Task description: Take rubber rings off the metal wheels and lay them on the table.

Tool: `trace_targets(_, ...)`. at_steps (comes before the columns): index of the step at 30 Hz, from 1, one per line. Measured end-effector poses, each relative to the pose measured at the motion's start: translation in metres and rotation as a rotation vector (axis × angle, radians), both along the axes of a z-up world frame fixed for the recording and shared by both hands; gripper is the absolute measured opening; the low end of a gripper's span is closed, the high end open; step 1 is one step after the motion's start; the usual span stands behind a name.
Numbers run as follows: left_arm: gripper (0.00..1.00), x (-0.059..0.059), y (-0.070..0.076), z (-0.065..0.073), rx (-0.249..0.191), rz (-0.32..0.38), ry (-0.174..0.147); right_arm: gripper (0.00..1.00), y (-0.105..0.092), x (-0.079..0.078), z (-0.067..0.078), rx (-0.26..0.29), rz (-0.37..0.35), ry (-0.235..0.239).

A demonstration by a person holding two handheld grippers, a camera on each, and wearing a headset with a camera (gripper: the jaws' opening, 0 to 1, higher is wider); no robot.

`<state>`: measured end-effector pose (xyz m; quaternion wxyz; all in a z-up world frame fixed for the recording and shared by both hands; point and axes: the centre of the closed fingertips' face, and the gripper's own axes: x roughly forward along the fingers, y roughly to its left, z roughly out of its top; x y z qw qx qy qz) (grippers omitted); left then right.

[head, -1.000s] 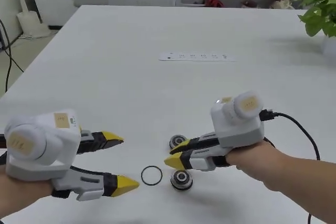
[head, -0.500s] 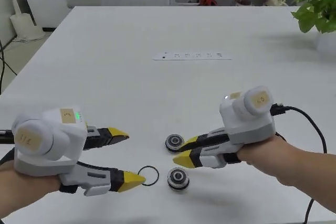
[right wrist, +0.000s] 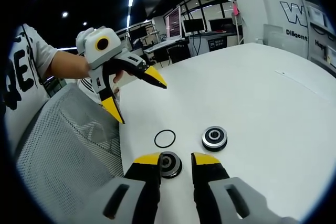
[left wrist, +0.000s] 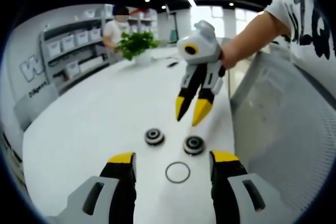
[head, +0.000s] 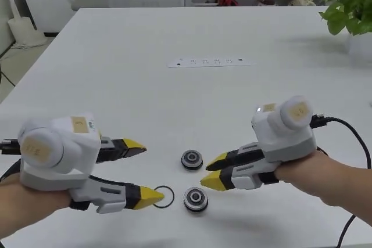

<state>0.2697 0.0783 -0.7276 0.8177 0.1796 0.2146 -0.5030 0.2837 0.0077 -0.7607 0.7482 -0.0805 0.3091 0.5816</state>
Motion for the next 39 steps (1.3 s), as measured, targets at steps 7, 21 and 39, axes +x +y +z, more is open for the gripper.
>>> trace_targets(7, 0.57, 0.001, -0.009, -0.002, -0.003, -0.016, 0.005, 0.2, -0.008, -0.002, -0.005, -0.011, 0.008, 0.002)
trace_targets(21, 0.56, 0.004, -0.026, -0.009, -0.001, -0.052, 0.013, 0.22, -0.013, -0.01, -0.011, -0.016, 0.045, -0.008)
trace_targets(39, 0.52, 0.001, -0.046, -0.028, 0.014, -0.09, 0.049, 0.22, -0.009, -0.02, -0.027, -0.04, 0.101, -0.014)
